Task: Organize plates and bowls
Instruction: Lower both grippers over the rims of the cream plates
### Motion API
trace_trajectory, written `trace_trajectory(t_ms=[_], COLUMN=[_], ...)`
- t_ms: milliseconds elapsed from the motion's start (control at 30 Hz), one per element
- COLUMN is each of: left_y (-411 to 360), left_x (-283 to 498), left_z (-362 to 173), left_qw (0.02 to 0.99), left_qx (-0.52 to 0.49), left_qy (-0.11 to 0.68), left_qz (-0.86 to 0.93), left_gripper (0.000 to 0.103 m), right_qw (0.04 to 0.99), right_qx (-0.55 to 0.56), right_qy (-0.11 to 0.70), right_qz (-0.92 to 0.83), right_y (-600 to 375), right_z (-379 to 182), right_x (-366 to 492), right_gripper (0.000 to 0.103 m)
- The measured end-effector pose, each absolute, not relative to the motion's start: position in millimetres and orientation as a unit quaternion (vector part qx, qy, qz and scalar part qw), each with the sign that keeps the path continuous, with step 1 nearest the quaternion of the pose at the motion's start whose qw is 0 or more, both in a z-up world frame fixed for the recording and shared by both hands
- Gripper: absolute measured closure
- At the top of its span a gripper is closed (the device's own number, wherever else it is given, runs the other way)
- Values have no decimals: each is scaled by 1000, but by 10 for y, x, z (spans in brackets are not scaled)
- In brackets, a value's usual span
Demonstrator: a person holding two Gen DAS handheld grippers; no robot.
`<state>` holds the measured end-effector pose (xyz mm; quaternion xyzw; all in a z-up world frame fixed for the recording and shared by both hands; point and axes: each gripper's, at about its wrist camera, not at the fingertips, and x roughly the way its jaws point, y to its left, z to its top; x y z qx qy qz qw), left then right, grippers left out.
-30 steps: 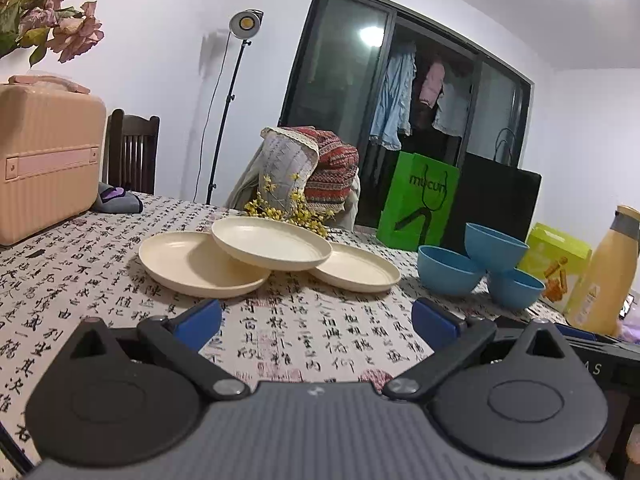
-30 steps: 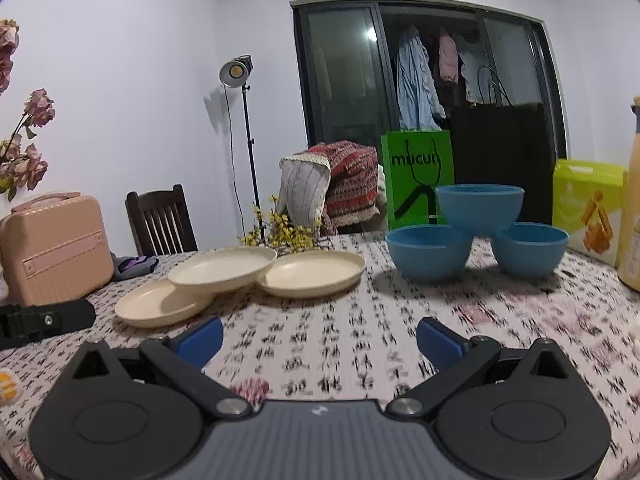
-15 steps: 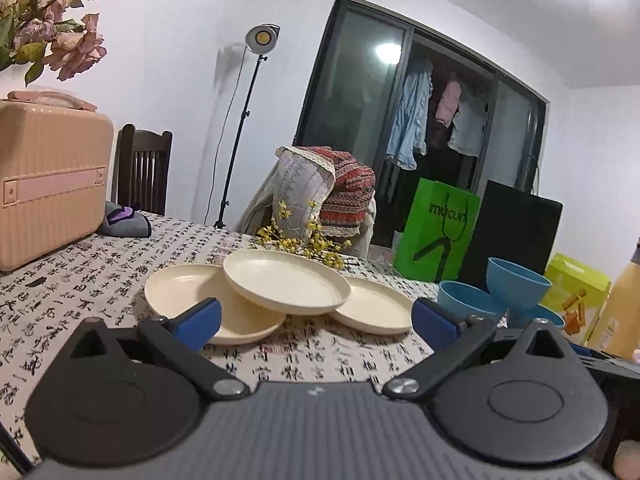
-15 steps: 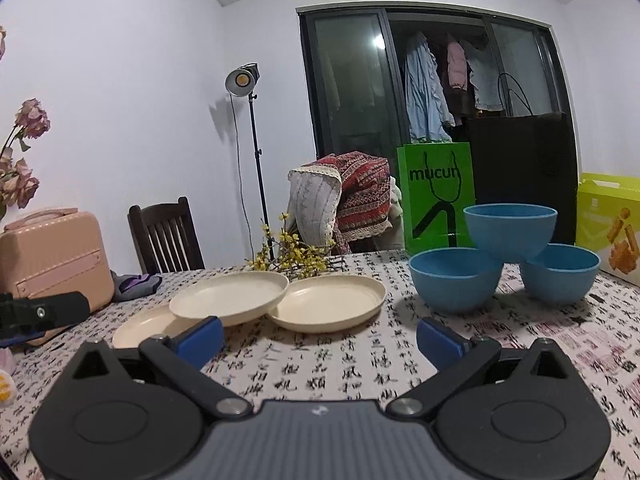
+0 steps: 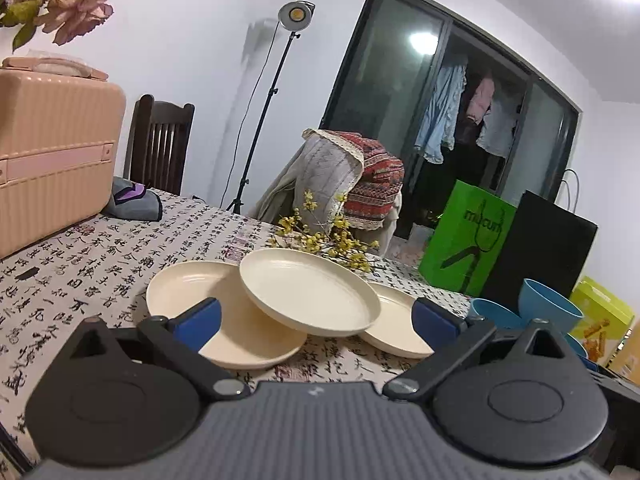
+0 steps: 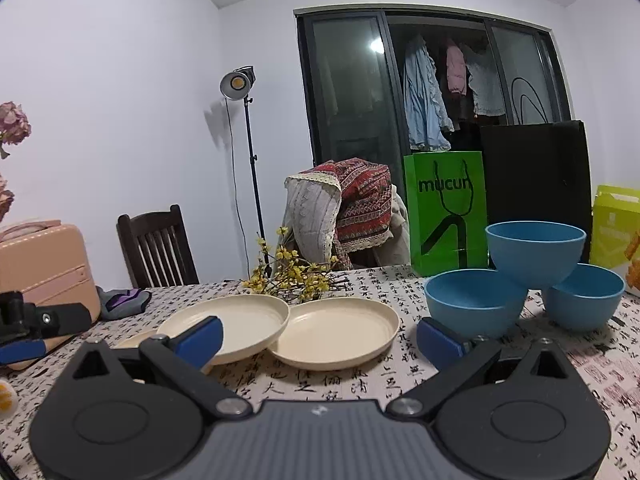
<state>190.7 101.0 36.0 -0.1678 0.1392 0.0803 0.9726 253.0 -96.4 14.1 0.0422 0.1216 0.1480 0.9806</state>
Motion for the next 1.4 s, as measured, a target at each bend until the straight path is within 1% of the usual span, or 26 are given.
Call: trace_trajectory(t_ms=[433, 600, 1000, 1133, 1400], left_y=[1162, 1259, 1519, 1621, 1802], left_x=[2407, 2626, 3050, 3208, 3444], left_z=[452, 456, 500, 423, 134], left_qw=[971, 967, 964, 960, 950], left_qx=[-163, -175, -163, -169, -198], left_qy=[148, 152, 154, 163, 186], left_qz=[95, 105, 145, 152, 154], left_gripper=[0, 0, 0, 0, 0], right_qw=[979, 977, 973, 968, 964], right_qx=[34, 48, 43, 60, 58], right_qy=[136, 147, 183, 198, 212], right_qz=[148, 145, 134, 141, 152], right_y=[-693, -633, -512, -529, -394], right_z=[186, 210, 184, 132, 52], right_x=[2954, 3148, 3699, 3866, 4102], right_gripper=[0, 0, 0, 1, 1])
